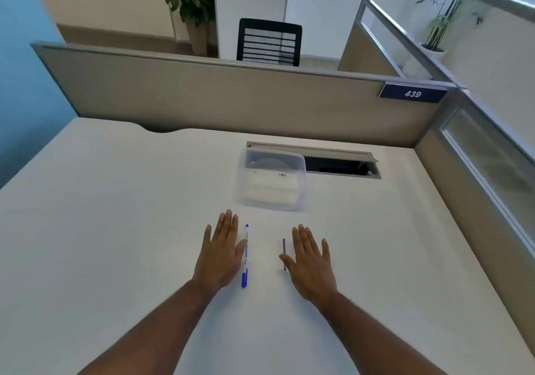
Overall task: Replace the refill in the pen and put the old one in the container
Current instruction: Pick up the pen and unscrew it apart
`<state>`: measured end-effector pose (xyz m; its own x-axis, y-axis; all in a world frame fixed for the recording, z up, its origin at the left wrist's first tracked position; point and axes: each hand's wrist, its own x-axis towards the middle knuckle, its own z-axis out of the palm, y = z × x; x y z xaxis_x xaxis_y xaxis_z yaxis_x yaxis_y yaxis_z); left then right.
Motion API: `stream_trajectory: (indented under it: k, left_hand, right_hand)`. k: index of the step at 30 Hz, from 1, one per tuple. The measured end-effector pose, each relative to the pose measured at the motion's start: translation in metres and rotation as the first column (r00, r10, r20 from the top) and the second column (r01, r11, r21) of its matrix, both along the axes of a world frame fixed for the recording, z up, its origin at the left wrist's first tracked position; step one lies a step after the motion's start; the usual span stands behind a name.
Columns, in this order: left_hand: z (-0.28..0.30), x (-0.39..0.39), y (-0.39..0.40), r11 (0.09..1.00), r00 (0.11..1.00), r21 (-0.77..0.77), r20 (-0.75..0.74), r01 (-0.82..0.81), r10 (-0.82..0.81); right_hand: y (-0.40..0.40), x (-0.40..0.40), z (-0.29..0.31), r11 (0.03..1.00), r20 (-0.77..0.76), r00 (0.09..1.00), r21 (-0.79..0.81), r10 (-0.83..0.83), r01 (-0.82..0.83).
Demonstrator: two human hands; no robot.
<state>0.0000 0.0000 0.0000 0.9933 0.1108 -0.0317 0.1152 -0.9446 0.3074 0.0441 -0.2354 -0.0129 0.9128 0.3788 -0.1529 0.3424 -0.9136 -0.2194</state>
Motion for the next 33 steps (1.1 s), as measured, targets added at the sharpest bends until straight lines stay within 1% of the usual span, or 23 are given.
stream_trajectory:
  k: [3, 4, 8, 10, 16, 22, 29, 33]
  left_hand:
    - [-0.014, -0.003, 0.0, 0.998, 0.999, -0.04, -0.014, -0.05, 0.049]
    - [-0.02, -0.005, 0.0, 0.996, 0.997, -0.058, -0.04, -0.069, 0.067]
    - [-0.039, -0.013, 0.001, 0.992, 0.992, -0.105, -0.112, -0.073, 0.061]
    - [-0.047, -0.016, 0.001, 0.993, 0.991, -0.095, -0.123, -0.067, 0.055]
    - [-0.054, -0.019, -0.001, 0.996, 0.994, -0.043, -0.082, -0.074, 0.071]
    - [-0.06, -0.016, -0.005, 0.991, 0.992, -0.05, -0.025, -0.122, 0.121]
    - [-0.059, -0.006, -0.008, 0.982, 0.978, -0.093, 0.111, -0.165, 0.175]
    - [-0.049, 0.005, -0.011, 0.982, 0.968, -0.059, 0.169, -0.177, 0.184]
  right_hand:
    - [-0.004, -0.007, -0.01, 1.0, -0.039, 0.999, -0.016, 0.001, -0.002]
    - [-0.006, -0.011, -0.015, 1.0, -0.049, 0.999, -0.003, -0.01, 0.01]
    - [-0.009, -0.016, -0.026, 1.0, -0.07, 0.997, -0.003, -0.016, 0.016]
    - [-0.009, -0.017, -0.03, 1.0, -0.058, 0.998, -0.014, -0.011, 0.01]
    - [-0.007, -0.019, -0.037, 1.0, -0.011, 1.0, -0.018, -0.024, 0.024]
    - [-0.008, -0.018, -0.037, 0.999, 0.001, 1.0, -0.037, -0.026, 0.026]
    - [-0.007, -0.017, -0.036, 0.999, -0.012, 0.999, -0.042, -0.032, 0.032]
    - [-0.006, -0.017, -0.037, 0.999, 0.002, 0.999, -0.023, -0.042, 0.042]
